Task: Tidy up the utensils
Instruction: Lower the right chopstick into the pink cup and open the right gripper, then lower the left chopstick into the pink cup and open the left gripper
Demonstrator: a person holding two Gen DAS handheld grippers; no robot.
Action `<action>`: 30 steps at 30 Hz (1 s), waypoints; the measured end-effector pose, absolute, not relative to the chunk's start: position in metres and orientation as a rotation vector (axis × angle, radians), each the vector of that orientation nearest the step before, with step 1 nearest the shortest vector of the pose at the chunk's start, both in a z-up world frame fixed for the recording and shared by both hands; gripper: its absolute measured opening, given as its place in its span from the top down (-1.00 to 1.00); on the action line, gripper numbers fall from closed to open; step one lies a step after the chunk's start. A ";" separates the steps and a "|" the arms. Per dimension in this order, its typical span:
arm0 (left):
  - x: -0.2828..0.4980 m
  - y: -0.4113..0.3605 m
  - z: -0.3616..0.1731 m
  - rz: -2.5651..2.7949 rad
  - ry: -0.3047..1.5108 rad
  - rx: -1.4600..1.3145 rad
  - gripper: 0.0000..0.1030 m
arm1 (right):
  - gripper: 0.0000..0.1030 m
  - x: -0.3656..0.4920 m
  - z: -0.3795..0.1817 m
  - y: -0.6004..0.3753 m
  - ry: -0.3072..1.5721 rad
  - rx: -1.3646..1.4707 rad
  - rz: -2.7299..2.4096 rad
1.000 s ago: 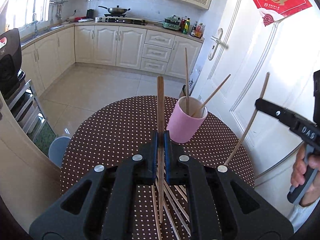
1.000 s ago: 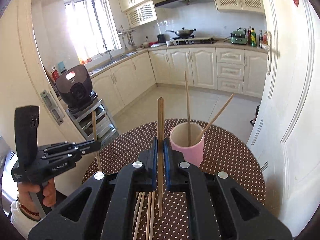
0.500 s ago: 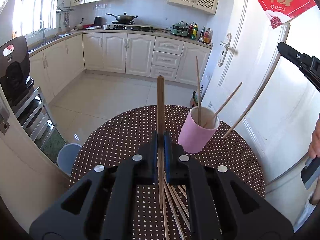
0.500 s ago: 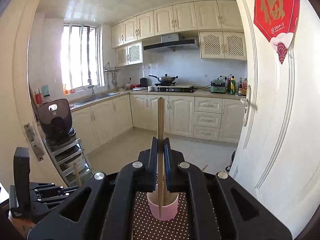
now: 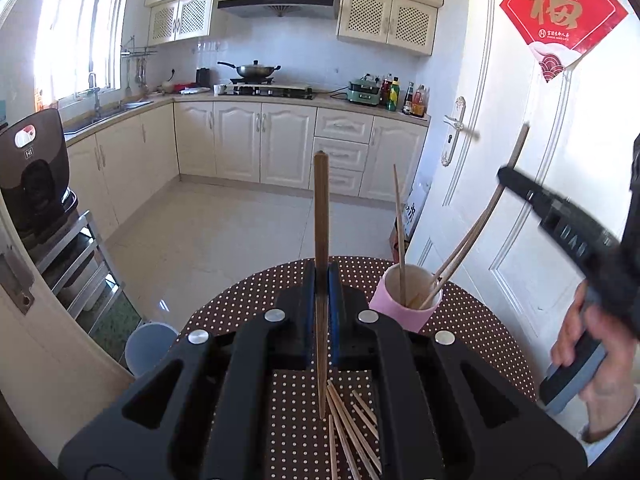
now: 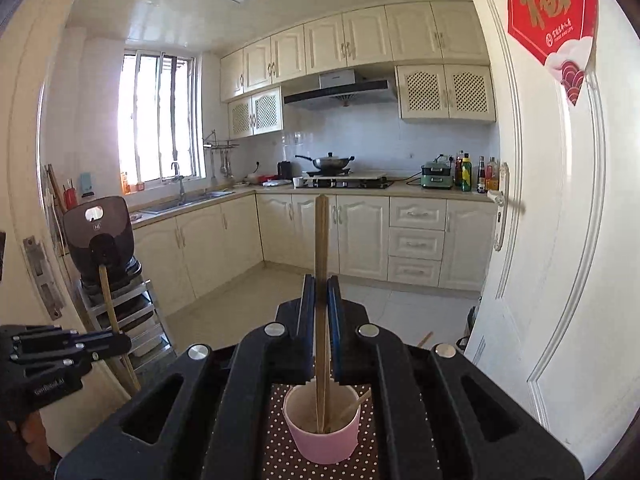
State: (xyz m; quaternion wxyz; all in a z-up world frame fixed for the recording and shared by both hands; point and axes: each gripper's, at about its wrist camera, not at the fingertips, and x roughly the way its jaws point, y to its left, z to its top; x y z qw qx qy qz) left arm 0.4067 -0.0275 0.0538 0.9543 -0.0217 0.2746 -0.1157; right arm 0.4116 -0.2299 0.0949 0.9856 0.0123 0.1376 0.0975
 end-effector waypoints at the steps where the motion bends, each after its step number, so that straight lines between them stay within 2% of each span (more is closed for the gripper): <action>1: 0.408 -0.029 0.054 -0.236 0.555 -0.043 0.88 | 0.90 0.413 0.091 -0.231 0.288 0.026 0.201; 17: 0.415 -0.056 0.070 -0.275 0.502 -0.067 0.88 | 0.87 0.419 0.052 -0.234 0.409 0.066 0.247; 22: 0.418 -0.066 0.090 -0.294 0.410 -0.123 0.88 | 0.61 0.407 0.052 -0.241 0.396 0.097 0.248; 30: 0.418 -0.076 0.095 -0.283 0.254 -0.219 0.88 | 0.57 0.400 0.049 -0.248 0.405 0.102 0.249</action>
